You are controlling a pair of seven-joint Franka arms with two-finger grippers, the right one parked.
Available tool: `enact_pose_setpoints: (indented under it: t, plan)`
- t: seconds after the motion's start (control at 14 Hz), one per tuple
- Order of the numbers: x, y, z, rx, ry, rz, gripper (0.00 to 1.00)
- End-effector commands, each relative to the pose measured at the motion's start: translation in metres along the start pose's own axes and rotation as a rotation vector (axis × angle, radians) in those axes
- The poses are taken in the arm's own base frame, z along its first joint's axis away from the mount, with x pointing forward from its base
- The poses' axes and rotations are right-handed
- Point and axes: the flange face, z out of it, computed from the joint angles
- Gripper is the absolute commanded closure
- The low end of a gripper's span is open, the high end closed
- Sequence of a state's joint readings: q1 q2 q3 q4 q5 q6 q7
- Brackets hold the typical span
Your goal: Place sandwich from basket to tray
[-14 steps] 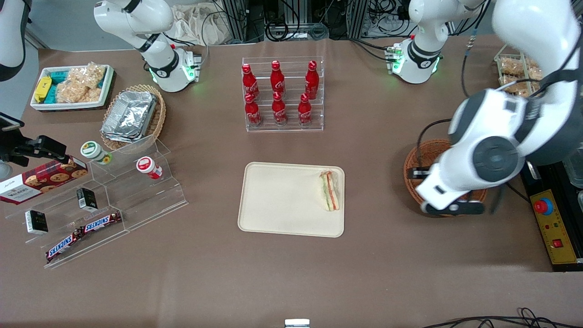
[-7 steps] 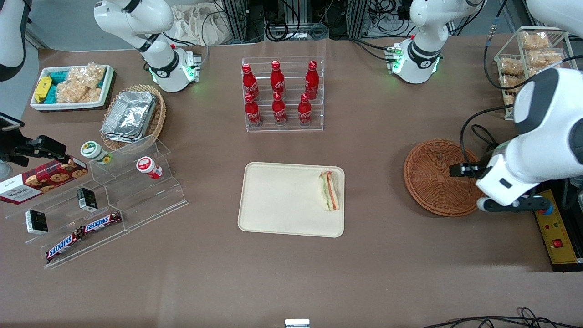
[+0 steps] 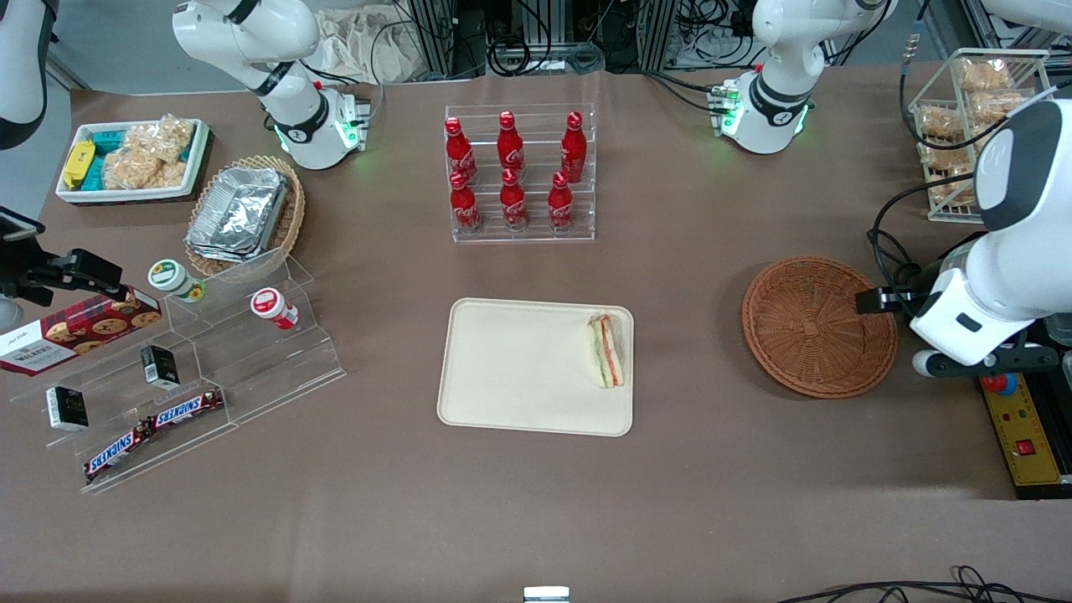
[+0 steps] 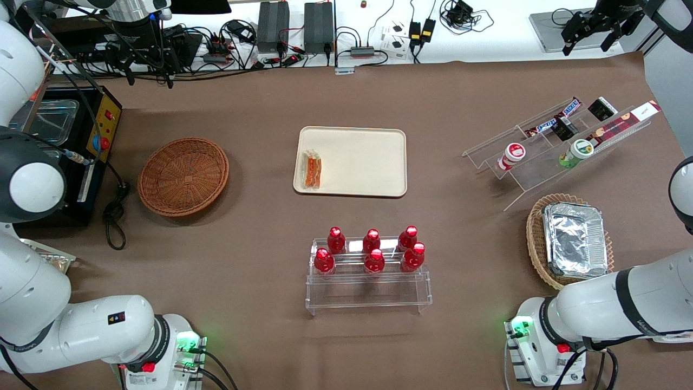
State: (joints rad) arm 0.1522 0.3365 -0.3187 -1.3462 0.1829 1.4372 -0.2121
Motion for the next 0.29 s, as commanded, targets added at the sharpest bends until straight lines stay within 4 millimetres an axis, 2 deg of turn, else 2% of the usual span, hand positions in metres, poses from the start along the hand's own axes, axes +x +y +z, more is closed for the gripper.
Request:
enact_pose_setpoints:
  t: [0.0, 0.21]
  plan:
    - [-0.0157, -0.0198, -0.0175, -0.035, 0.005, 0.058, 0.01]
    - [-0.0142, -0.0214, -0.0168, -0.082, 0.005, 0.056, 0.00]
